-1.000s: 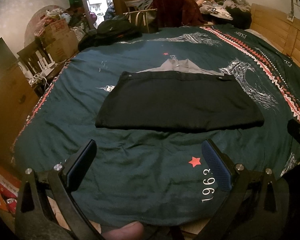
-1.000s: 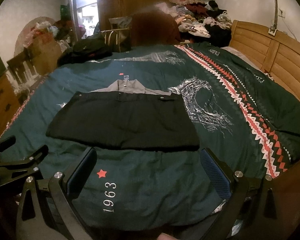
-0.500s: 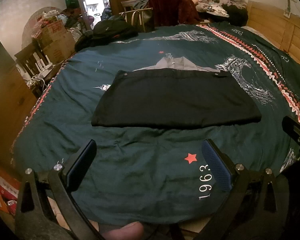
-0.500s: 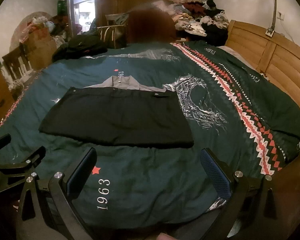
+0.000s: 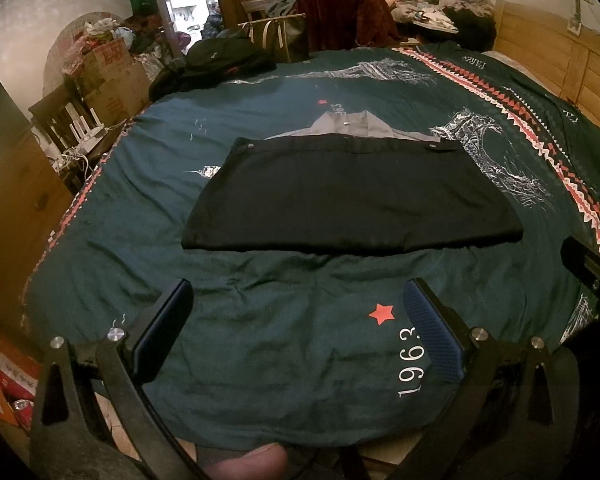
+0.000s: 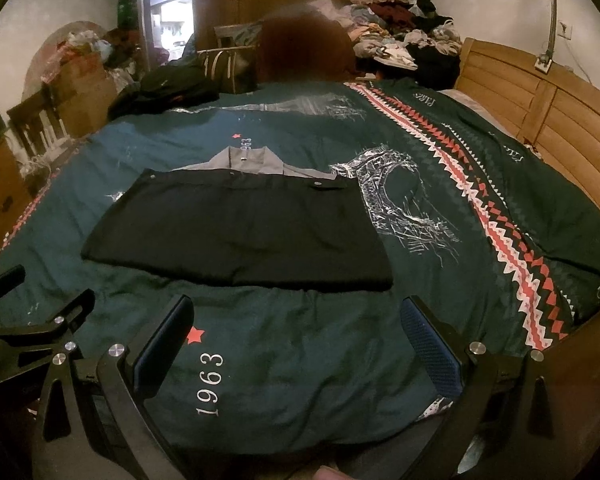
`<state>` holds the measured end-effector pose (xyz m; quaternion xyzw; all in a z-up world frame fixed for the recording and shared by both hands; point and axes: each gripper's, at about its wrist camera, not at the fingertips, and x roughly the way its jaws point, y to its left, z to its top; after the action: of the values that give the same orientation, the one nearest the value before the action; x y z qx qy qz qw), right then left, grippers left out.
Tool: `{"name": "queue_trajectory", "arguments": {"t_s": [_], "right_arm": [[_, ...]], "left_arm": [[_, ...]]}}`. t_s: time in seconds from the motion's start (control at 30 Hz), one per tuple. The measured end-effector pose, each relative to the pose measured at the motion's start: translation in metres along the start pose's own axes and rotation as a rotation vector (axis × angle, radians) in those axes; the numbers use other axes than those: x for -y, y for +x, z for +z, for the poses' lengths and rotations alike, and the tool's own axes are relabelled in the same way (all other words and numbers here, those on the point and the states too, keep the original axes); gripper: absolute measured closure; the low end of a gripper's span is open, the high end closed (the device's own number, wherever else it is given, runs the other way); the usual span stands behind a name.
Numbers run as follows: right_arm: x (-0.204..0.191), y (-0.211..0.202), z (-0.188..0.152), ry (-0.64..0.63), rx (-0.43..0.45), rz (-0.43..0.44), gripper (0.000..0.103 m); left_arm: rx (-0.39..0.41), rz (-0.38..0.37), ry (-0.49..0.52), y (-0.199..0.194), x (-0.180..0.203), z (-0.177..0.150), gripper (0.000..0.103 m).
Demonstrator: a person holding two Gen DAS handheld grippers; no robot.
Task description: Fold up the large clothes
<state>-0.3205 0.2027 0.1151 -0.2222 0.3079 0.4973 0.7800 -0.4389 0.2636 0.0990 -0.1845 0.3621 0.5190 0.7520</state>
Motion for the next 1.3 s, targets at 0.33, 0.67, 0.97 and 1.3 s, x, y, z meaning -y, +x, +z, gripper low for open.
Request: {"name": "queue_trajectory", "arguments": {"t_s": [0.33, 0.67, 0.97, 1.3], "right_arm": [[0.001, 0.003, -0.003, -0.003, -0.01, -0.002, 0.0], [0.0, 0.017, -0.005, -0.008, -0.029, 0.003, 0.0], [0.012, 0.126, -0.044, -0.022, -0.179, 0.019, 0.0], [0.025, 0.23, -0.083, -0.07, -0.325, 0.006, 0.0]], "left_arm": [[-0.01, 0.0, 0.0, 0.004, 0.002, -0.002, 0.0], [-0.037, -0.014, -0.03, 0.032, -0.01, -0.007, 0.0], [-0.157, 0.139, -0.148, 0.163, -0.086, -0.046, 0.0], [-0.172, 0.041, -0.238, 0.185, -0.114, -0.068, 0.0]]}}
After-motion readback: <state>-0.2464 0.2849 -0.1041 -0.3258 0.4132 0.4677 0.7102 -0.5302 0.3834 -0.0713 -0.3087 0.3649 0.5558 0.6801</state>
